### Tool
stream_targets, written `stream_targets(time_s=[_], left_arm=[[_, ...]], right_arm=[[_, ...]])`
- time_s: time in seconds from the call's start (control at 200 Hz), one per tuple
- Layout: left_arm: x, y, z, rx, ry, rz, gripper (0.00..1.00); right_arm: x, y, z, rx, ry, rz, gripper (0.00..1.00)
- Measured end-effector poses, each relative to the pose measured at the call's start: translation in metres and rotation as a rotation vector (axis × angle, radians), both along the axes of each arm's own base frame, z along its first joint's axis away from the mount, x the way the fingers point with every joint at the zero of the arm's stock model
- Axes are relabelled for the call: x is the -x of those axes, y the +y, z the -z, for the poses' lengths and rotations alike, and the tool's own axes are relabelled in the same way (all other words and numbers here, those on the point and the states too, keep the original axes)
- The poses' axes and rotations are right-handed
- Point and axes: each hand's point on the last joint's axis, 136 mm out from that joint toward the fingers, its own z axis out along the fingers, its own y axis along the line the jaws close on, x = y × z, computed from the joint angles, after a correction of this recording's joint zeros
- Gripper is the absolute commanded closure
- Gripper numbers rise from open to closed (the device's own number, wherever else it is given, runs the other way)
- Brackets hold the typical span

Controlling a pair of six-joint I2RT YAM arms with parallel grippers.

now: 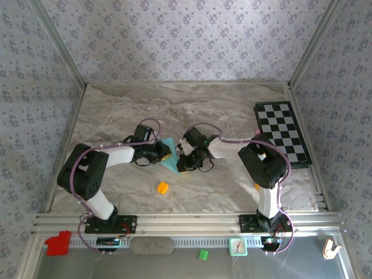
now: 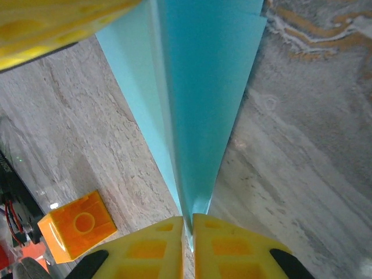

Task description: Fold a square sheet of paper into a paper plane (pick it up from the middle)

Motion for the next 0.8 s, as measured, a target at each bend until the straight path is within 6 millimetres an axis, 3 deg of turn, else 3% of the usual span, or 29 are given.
stream_targets(time_s=[0.805], left_arm=[[0.0000,-0.0001,0.0000,0.000,0.000,0.001,0.84]], right_arm=[[-0.0003,0.0017,0.0067,0.038,0.011,-0.028,0.93]])
